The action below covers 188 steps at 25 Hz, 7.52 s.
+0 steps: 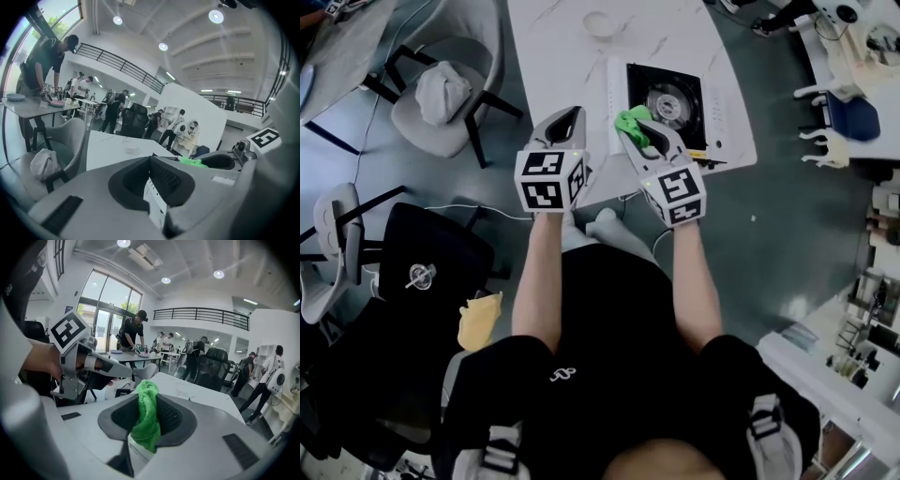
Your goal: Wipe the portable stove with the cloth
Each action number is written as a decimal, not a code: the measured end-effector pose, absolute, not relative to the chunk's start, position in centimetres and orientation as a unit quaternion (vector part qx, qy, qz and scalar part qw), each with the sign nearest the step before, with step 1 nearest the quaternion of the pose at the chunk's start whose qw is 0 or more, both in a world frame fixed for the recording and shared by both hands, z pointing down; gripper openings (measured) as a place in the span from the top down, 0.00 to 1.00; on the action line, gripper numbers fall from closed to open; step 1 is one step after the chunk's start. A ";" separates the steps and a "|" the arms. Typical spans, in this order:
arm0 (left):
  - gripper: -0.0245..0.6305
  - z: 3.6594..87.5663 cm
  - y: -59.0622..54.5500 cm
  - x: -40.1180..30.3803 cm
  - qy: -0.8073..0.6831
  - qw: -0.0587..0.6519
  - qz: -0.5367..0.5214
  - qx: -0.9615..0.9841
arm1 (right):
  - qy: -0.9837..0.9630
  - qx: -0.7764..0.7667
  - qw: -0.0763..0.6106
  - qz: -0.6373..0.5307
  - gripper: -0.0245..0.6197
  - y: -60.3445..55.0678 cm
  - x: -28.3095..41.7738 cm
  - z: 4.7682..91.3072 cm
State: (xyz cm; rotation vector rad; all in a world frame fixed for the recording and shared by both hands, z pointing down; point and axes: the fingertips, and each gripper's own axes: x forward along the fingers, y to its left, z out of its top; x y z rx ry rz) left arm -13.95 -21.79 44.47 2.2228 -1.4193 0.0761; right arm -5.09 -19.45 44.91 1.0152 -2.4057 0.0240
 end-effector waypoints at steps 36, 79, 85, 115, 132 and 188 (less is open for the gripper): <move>0.96 49.8 -28.4 -15.3 -0.580 0.306 0.033 0.754 | -0.891 0.342 0.218 0.206 0.83 -30.2 -2.5 49.8; 0.96 50.7 -36.9 -7.2 -0.546 0.307 0.068 0.777 | -0.896 0.380 0.201 0.114 0.83 -41.9 1.8 47.3; 0.96 50.7 -37.5 -5.9 -0.538 0.305 0.077 0.782 | -0.871 0.379 0.306 0.067 0.83 -41.8 2.9 50.0; 0.96 51.4 -38.0 -2.3 -0.513 0.300 0.109 0.797 | -0.815 0.476 0.322 0.071 0.84 -40.7 12.7 50.6; 0.96 50.8 -37.9 -0.1 -0.497 0.290 0.118 0.809 | -0.831 0.513 0.206 0.057 0.85 -40.4 17.6 45.2; 0.96 40.3 -21.6 -8.3 -0.477 0.199 0.023 0.855 | -0.807 0.579 0.048 0.109 0.84 -22.1 11.6 37.0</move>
